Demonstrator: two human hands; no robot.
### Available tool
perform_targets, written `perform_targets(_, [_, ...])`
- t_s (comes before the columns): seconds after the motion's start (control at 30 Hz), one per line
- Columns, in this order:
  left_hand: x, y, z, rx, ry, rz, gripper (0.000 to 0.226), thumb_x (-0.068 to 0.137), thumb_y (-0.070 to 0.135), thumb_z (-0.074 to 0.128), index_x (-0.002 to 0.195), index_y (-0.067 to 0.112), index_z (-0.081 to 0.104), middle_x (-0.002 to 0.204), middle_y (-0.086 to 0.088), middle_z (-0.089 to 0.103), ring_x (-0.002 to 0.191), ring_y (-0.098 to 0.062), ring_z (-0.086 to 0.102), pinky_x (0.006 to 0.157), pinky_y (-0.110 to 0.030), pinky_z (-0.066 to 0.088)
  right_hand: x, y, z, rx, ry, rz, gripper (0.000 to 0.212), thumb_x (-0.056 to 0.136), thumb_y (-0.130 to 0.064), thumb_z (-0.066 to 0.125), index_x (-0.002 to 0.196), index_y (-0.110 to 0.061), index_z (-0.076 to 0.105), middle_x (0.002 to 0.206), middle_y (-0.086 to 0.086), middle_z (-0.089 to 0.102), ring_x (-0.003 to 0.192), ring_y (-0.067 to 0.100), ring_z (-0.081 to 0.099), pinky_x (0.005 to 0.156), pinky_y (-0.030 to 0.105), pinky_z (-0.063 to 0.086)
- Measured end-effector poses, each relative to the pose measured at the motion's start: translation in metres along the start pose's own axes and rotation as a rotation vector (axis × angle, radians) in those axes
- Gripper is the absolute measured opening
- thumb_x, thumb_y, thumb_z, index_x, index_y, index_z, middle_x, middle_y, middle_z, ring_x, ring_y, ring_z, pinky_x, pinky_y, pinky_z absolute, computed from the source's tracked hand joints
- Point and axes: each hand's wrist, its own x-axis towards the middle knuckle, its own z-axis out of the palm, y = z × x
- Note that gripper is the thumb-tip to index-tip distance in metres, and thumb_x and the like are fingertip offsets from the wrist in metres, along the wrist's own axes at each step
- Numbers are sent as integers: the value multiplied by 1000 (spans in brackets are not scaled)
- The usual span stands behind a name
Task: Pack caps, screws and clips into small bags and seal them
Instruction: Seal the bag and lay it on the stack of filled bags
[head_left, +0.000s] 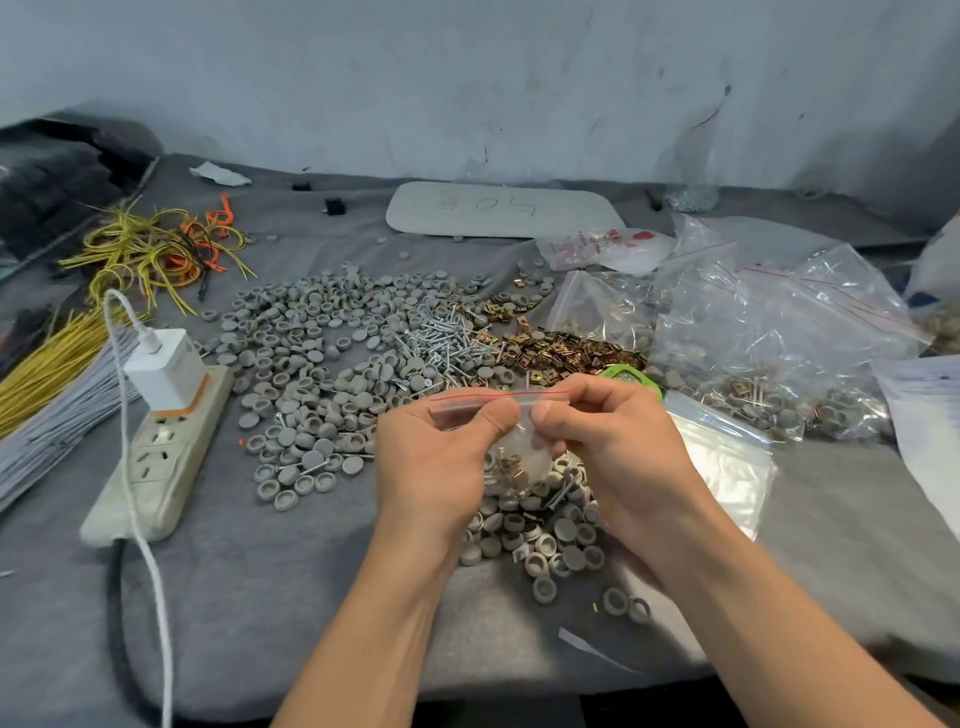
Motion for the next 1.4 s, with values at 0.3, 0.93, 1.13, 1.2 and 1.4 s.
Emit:
perform_targets(0.3, [1, -1, -2, -25, -75, 2, 12, 78, 9, 84, 87, 17, 84, 87, -10, 80, 85, -29, 78, 82, -45, 61, 2, 2, -2, -56, -59, -40, 7, 78, -16, 74, 82, -13, 80, 70, 9, 70, 68, 18, 62, 69, 28, 51])
perform_targets(0.93, [-3, 0, -6, -108, -30, -142, 17, 87, 11, 71, 96, -2, 79, 95, -26, 76, 89, -43, 75, 78, -48, 62, -5, -3, 4, 171, -23, 156, 19, 87, 9, 65, 75, -3, 73, 69, 14, 63, 57, 16, 56, 54, 21, 50])
perform_targets(1.13, [-7, -1, -3, -35, 16, -92, 14, 74, 24, 76, 78, 12, 82, 84, -18, 77, 77, -30, 75, 66, -38, 59, -5, 0, 0, 54, 46, 101, 32, 83, 9, 71, 61, -14, 72, 62, 10, 63, 56, 15, 54, 55, 22, 47])
perform_targets(1.2, [-8, 2, -4, -68, 42, -72, 16, 74, 24, 77, 80, 11, 82, 80, -15, 78, 69, -24, 75, 59, -30, 58, -4, -2, -2, 8, 61, 70, 32, 83, 8, 72, 61, -16, 74, 62, 9, 66, 56, 14, 56, 56, 21, 49])
perform_targets(1.4, [-5, 8, -11, -67, 85, -60, 5, 77, 15, 78, 76, 13, 83, 73, -9, 77, 61, -11, 72, 52, -17, 53, -4, -1, -6, 15, 80, 35, 27, 84, 4, 74, 65, -15, 75, 64, 9, 68, 59, 14, 61, 59, 22, 51])
